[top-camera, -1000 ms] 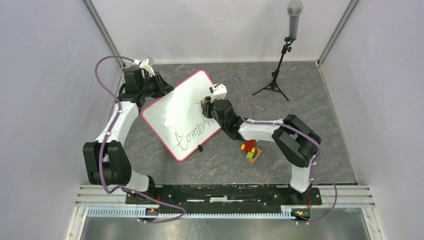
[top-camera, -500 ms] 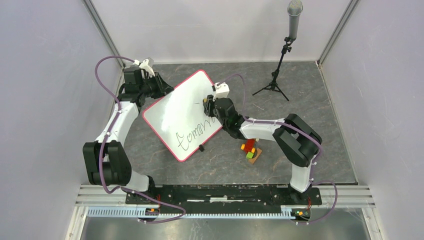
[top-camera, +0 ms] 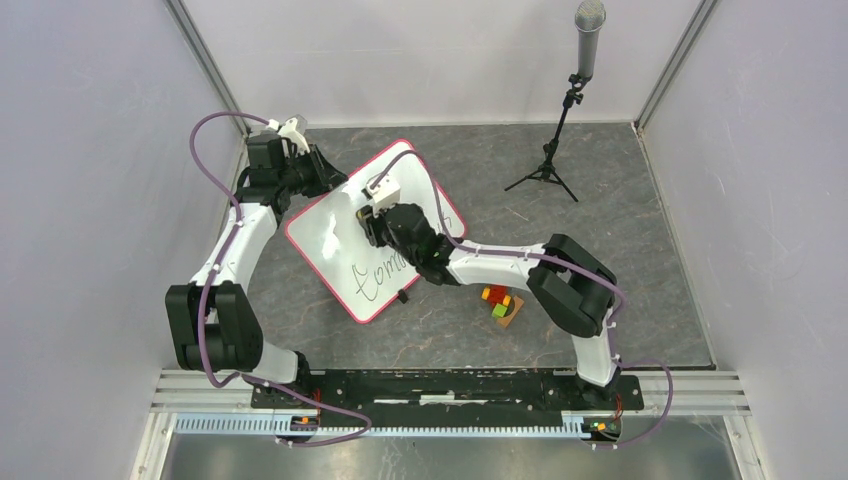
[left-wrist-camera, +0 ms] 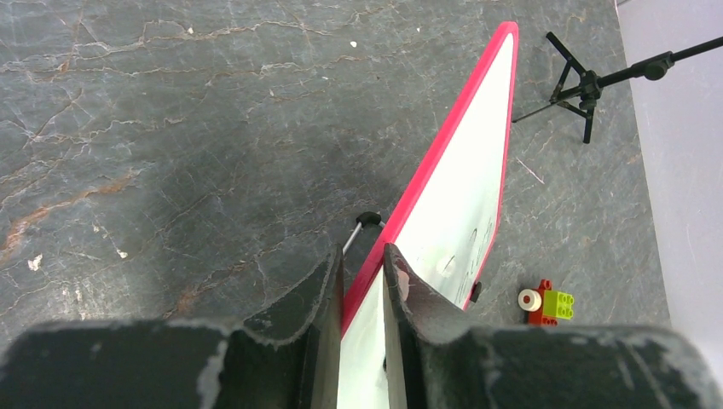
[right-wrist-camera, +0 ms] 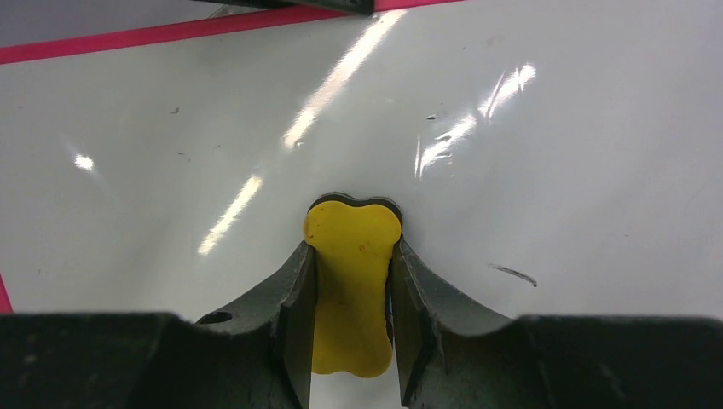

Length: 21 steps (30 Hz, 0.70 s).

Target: Erase the whiteboard

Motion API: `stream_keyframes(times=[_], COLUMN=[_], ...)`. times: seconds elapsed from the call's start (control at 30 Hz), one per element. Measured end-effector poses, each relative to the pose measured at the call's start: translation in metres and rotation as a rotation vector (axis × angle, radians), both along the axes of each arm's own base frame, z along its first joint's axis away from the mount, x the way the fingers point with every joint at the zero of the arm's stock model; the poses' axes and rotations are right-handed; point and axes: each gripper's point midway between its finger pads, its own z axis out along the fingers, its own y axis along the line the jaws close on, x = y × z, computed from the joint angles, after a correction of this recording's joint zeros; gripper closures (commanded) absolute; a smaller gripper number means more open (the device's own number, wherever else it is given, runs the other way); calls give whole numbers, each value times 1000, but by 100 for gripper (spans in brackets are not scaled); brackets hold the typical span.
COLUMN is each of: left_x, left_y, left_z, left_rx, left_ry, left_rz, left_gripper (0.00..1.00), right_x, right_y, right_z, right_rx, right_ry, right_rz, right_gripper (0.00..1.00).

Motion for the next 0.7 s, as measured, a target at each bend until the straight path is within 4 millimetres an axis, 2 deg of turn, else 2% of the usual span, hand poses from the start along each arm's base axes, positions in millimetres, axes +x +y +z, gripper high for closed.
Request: stream_keyframes(times=[0.1,0.17,0.4,0.47,0.57,0.7], left_x=[0,0,0,0,-1,-3], left_y=[0,0,1,0,0,-1], left_z=[0,0,0,0,-1,-2], left_rx=[0,0,2,2,0,-3], left_ry=[0,0,1,1,7,15], left_rz=[1,1,3,3,-1,-4], left_gripper=[72,73,73,73,73,73], right_x=[10,19,67,76,82,81], right_y=[-7,-19,-97,-119,-135,-136], right_z=[1,-1,-18,-26,-32,-34], right_rx=[15,36,124,140,142,133], right_ry=[6,20,121,148,167,175], right_rz=[-9,-28,-204,-250,-278,-264], right_gripper=[68,68,68,65,56,40])
